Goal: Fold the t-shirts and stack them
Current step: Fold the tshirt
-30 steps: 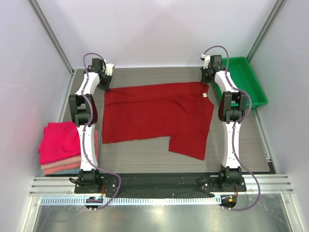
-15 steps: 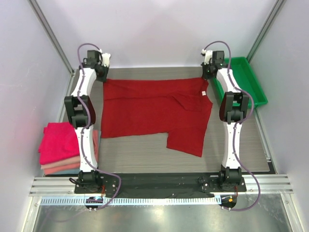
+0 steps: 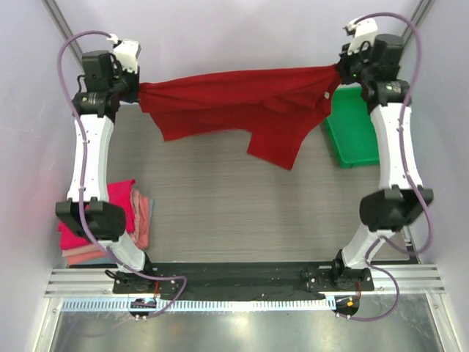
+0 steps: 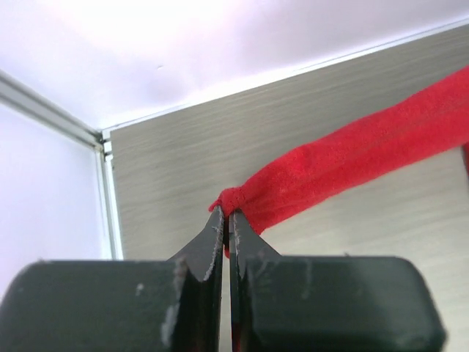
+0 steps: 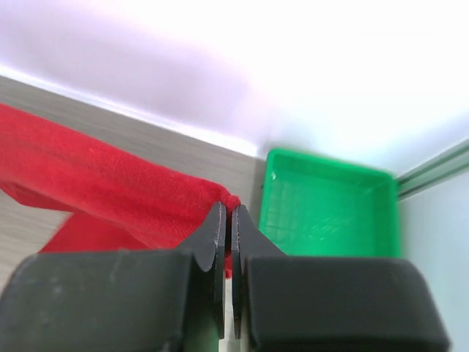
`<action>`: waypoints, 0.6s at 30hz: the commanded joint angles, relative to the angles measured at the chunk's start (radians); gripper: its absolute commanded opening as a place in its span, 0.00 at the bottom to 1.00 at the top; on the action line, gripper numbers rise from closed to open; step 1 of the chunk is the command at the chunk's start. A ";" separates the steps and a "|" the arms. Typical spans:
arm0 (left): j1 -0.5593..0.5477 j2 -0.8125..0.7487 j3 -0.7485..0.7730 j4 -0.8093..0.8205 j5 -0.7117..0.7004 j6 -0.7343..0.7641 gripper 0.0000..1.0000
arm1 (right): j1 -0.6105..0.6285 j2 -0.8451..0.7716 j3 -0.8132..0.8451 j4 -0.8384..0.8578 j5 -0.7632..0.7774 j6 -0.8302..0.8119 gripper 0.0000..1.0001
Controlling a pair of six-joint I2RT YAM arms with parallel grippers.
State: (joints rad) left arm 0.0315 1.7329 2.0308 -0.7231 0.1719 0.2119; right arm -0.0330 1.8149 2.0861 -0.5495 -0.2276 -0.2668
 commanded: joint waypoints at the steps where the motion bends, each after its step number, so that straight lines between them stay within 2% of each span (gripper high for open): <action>1: 0.019 -0.160 -0.079 0.013 0.017 -0.011 0.00 | -0.005 -0.191 -0.088 0.019 -0.025 -0.041 0.01; 12: 0.024 -0.663 -0.340 0.033 0.018 0.000 0.00 | -0.002 -0.801 -0.425 -0.010 -0.061 -0.127 0.01; 14: 0.024 -0.725 -0.356 0.021 0.017 0.001 0.00 | -0.002 -0.912 -0.432 -0.030 -0.064 -0.137 0.01; 18: 0.022 -0.847 -0.359 -0.002 0.034 0.018 0.00 | -0.002 -1.038 -0.422 -0.087 -0.052 -0.130 0.01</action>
State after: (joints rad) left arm 0.0437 0.9409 1.6764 -0.7341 0.1917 0.2165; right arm -0.0338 0.8444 1.6505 -0.6315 -0.2871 -0.3779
